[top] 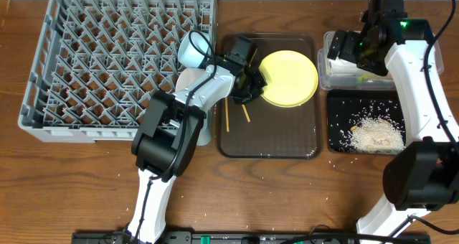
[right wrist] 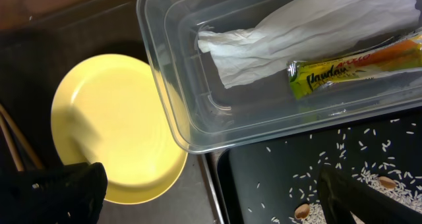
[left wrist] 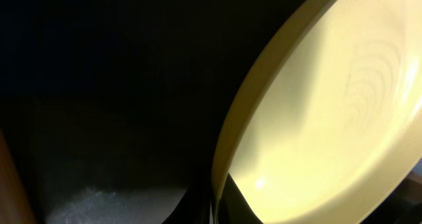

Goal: Sort waste into correct bins and load items into the dishwasher
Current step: 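Grip the raised yellow plate edge and lift it with the left gripper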

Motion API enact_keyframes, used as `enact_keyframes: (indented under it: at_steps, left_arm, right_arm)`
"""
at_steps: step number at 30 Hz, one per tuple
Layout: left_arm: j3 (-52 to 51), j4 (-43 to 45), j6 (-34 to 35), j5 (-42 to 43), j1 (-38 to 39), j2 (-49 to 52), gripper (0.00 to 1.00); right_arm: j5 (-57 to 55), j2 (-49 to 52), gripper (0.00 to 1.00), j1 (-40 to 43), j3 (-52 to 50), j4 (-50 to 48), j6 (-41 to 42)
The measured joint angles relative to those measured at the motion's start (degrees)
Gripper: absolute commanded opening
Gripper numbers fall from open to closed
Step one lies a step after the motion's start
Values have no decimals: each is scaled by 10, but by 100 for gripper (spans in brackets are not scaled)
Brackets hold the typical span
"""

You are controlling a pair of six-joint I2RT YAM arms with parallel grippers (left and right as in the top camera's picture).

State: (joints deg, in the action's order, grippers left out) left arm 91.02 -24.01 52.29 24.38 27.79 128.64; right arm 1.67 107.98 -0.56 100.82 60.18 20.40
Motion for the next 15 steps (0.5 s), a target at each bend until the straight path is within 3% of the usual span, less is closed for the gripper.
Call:
enact_keyframes:
  at_steps: [6, 15]
  left_arm:
    - [-1, 13, -1, 23, -7, 2, 7]
    - [-31, 19, -72, 0, -18, -50, 7]
  right_arm:
    - [0, 0, 99, 0, 0, 0, 0]
    - [0, 0, 99, 0, 0, 0, 0]
